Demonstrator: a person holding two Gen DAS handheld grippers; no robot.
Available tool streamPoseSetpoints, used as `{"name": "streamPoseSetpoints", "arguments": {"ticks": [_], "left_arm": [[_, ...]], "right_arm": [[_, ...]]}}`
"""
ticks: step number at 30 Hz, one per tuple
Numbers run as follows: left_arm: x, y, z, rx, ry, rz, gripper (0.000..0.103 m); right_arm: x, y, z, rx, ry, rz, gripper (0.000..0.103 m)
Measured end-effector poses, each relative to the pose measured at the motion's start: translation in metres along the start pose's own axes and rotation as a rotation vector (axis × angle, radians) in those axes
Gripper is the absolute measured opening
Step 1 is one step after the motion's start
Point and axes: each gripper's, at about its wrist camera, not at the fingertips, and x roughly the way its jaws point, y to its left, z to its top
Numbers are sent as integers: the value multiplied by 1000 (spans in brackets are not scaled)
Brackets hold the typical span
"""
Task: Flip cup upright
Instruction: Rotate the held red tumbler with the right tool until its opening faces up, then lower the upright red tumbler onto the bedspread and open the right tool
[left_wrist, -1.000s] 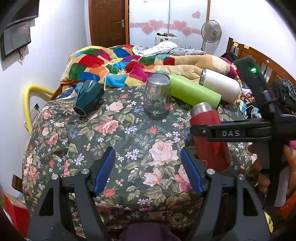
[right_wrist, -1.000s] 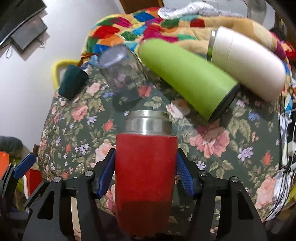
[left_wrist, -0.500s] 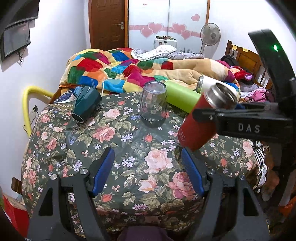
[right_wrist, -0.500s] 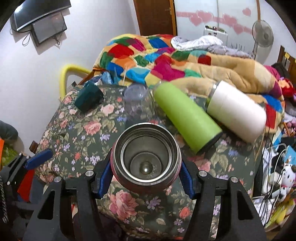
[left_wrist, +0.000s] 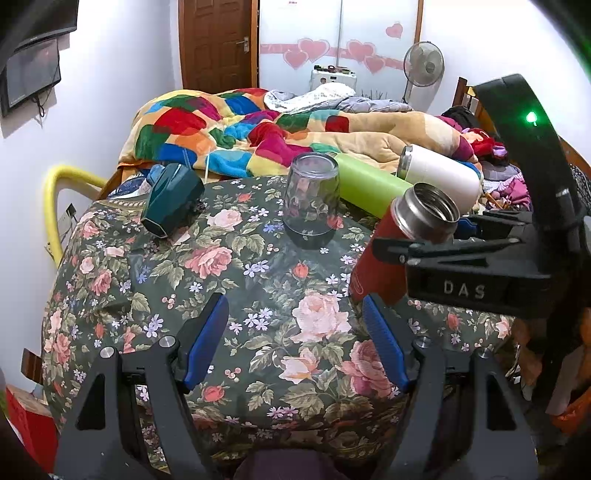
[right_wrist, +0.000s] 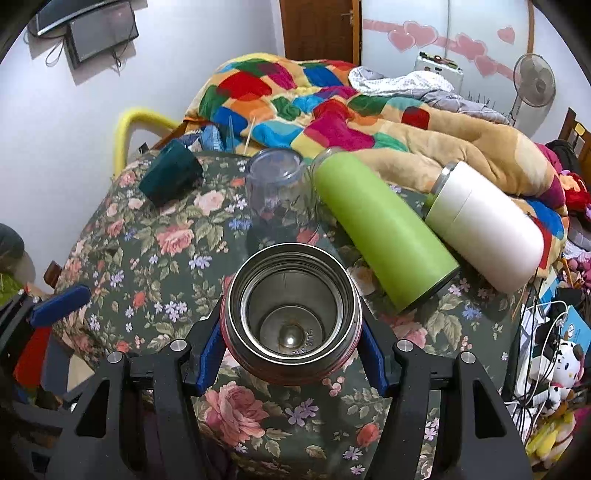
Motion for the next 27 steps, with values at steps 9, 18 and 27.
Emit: {"name": "streamPoseSetpoints", "arguments": {"ticks": [9,18,27], "left_arm": [[-15,3,2,-16,-19,3,74],[-75,-6,21,-27,-145,-15,74],[-180,-28,38,-15,-402,-12,81]], "right_arm": [[-17,7,1,-16,-23,-8,67],[-95,7,-8,-8,-182,14,67],[-231,12,-33,0,-545,5,68]]}}
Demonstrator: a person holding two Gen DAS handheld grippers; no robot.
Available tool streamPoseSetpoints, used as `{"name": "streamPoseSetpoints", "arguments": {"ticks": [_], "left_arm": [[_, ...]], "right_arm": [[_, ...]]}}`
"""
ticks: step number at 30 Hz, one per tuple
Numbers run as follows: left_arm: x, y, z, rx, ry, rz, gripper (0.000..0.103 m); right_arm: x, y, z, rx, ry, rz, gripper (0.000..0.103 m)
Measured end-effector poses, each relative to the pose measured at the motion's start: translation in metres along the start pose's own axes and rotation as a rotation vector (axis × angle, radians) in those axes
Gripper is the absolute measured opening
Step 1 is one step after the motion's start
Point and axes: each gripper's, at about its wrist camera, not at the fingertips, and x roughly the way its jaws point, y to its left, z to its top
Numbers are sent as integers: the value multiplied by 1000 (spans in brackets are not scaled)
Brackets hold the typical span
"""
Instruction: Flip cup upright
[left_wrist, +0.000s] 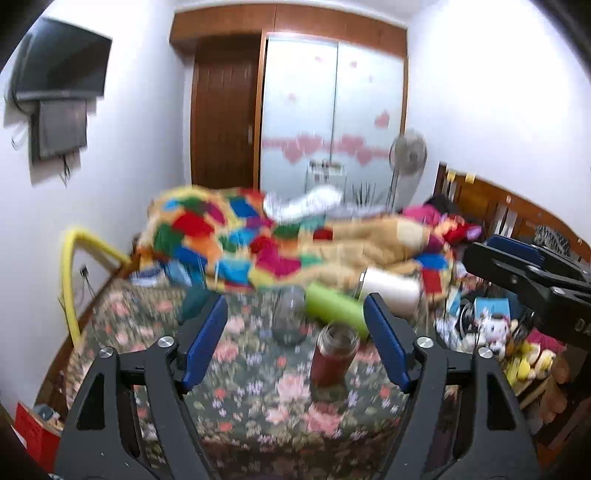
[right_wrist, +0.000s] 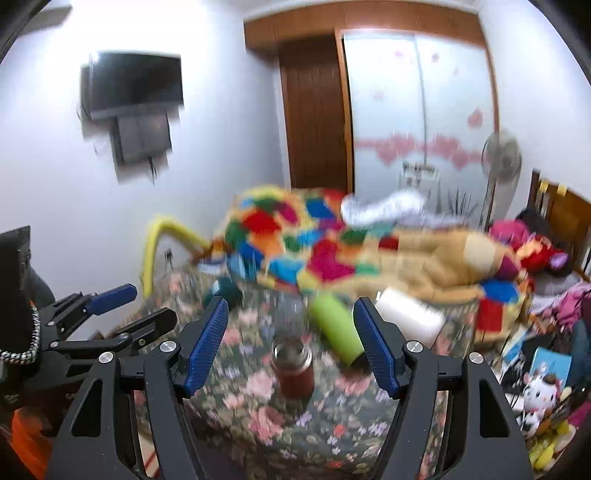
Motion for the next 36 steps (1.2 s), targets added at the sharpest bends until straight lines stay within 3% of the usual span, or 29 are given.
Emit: {"name": "streamPoseSetpoints", "arguments": {"ticks": [1,5,10,13,20,36], "left_arm": [[-11,-3,4,0,-33,3,85],[-56,-16,15,15,-164,17,89],[-88,-24,15,12,-255,51,94],[-99,-25,11,2,-287,77,99],[-103,-23,3,-19,-292,92,101],[-98,-25,-2,-17,-265,85,101]], "right_arm": [[-10,2,3,-4,-32,-3,68],[-52,12,7,-28,-158,-23,72],[-77,22,3,-40,-240,-41,75],[-82,21,0,-27,-267,-50,82],[-84,17,-8,-12,-276,-83,102],[-97,14,-20,-10,-252,-82,102]]}}
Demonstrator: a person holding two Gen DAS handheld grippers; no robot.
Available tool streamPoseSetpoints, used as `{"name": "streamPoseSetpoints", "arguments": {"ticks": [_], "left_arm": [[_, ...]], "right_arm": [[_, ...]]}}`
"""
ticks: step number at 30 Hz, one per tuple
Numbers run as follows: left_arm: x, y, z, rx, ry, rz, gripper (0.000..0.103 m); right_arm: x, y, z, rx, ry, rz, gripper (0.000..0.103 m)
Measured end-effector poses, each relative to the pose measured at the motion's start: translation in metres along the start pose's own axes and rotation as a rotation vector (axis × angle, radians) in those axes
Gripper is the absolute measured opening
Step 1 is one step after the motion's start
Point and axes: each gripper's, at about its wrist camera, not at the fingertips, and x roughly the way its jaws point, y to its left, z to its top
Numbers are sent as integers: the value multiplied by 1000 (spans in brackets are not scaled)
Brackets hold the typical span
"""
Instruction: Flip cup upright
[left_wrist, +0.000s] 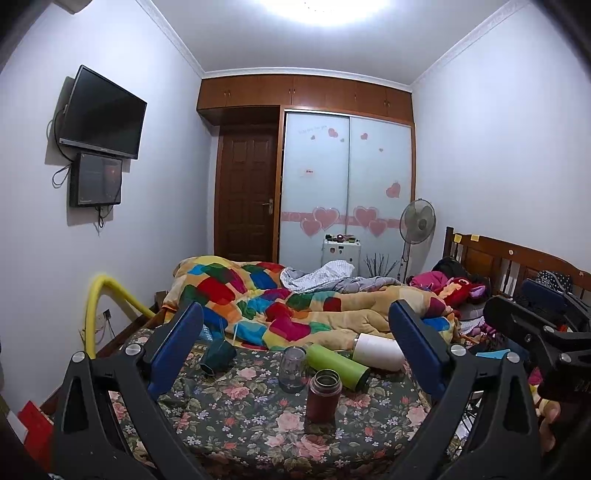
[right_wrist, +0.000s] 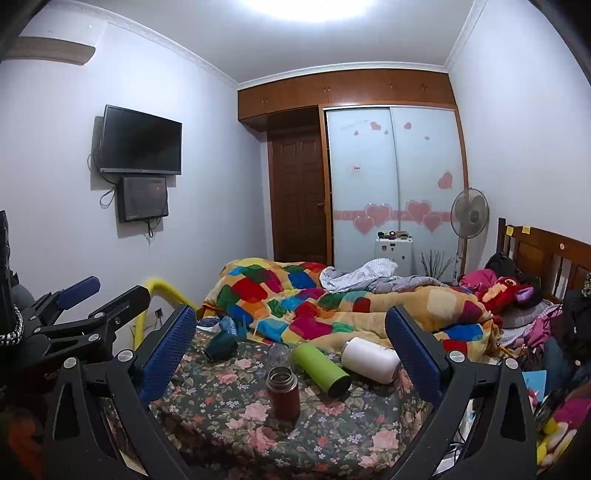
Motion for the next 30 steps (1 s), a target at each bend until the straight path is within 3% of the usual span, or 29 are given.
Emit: {"name": "streamPoseSetpoints", "arguments": {"ticks": [30], "left_arm": [[7,-2,4,1,17,-30,103]], "right_arm": [[1,-2,-1,1,14,-2,102]]}}
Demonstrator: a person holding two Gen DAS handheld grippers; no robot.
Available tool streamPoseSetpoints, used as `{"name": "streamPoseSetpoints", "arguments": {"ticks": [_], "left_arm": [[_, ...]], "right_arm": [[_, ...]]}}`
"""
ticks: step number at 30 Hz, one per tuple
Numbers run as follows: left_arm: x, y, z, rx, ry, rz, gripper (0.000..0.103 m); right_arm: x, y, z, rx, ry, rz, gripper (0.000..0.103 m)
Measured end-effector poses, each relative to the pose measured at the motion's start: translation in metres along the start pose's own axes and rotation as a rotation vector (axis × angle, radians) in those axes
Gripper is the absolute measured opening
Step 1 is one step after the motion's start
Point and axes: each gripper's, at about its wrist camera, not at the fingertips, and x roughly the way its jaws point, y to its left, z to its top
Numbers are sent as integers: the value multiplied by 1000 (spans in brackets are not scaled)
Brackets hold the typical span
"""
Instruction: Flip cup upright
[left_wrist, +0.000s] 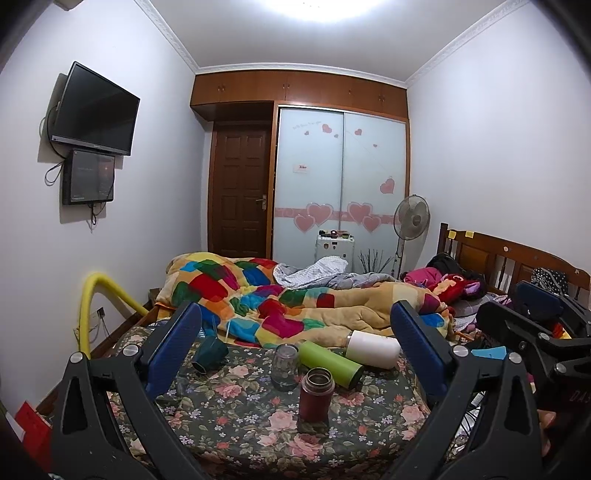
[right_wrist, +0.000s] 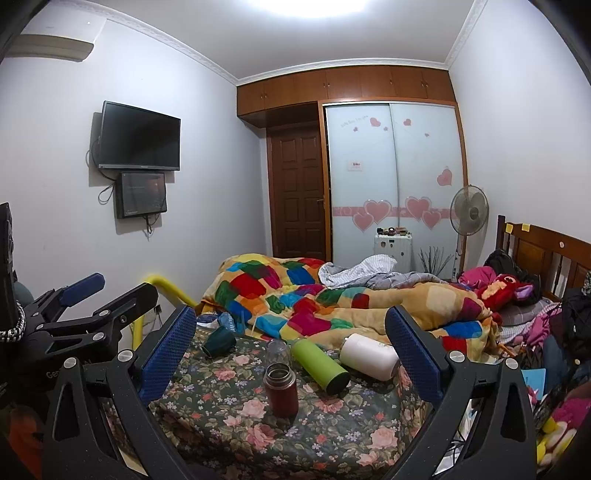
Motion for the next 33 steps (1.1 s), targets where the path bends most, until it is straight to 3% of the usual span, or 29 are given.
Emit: {"name": "streamPoseSetpoints", "arguments": {"ticks": [33], "left_arm": [[4,-5,1,14,10,-55,103]], "right_arm": [[3,-8,-1,8,10,-12,102]]}}
